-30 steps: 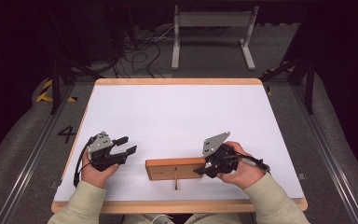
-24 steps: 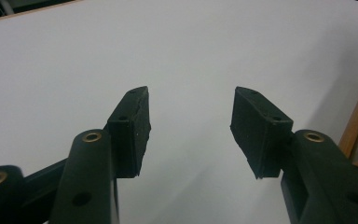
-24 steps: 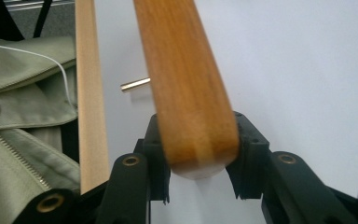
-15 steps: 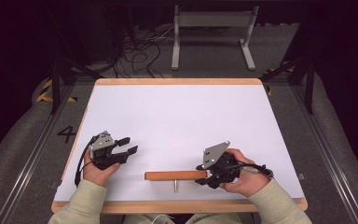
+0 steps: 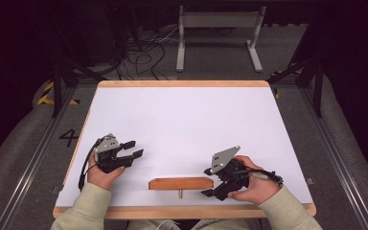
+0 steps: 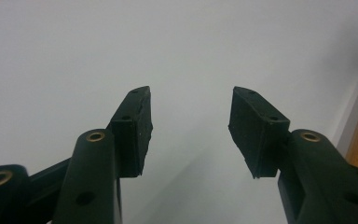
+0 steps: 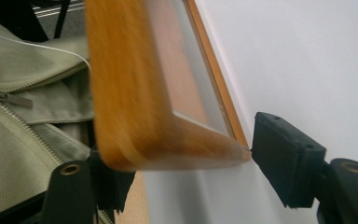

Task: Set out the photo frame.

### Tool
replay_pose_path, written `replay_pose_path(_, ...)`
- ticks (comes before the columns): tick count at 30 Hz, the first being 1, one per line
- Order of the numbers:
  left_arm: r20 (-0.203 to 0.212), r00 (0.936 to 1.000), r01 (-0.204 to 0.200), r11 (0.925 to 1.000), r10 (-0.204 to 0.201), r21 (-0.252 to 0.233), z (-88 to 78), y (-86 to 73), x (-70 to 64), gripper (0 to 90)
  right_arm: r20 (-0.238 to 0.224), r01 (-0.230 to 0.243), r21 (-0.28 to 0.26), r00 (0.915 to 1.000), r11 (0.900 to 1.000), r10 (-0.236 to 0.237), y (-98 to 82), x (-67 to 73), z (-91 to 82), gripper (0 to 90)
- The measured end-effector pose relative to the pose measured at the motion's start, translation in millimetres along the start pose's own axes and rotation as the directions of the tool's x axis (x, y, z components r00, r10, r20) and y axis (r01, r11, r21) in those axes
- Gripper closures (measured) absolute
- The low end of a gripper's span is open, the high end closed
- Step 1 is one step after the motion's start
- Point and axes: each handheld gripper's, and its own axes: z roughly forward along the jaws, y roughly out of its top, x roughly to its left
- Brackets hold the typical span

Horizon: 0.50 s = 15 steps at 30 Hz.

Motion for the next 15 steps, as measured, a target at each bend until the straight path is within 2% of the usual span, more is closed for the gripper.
replay_pose_path(3, -0.001, 1.0, -0.002, 1.0, 0.002, -0.006, 0.8, 0.2, 0.6, 49.4, 0.025, -0.029, 0.016, 0.9993, 0.999, 0.029, -7.6, -4.0, -0.8, 33.2)
replay_pose_path(7, 0.0, 1.0, -0.006, 1.0, 0.006, -0.003, 0.9, 0.9, 1.1, 49.4, 0.04, -0.043, 0.041, 0.9984, 0.998, 0.041, -14.5, -5.5, 0.6, 37.7)
replay_pose_path(8, -0.005, 1.0, -0.005, 1.0, 0.005, -0.004, 0.8, 1.4, 0.8, 49.4, 0.051, -0.052, 0.059, 0.9975, 0.997, 0.049, -19.3, -7.1, 1.6, 43.2)
replay_pose_path(10, -0.006, 1.0, -0.003, 1.0, 0.003, -0.004, 0.7, 1.6, 0.7, 49.5, 0.056, -0.054, 0.067, 0.9972, 0.996, 0.05, -20.8, -7.7, 1.4, 45.7)
replay_pose_path(15, -0.003, 1.0, 0.005, 1.0, -0.005, 0.0, 1.2, 2.0, 0.7, 49.9, 0.062, -0.065, 0.107, 0.9963, 0.992, 0.058, -28.6, -9.1, 2.3, 67.6)
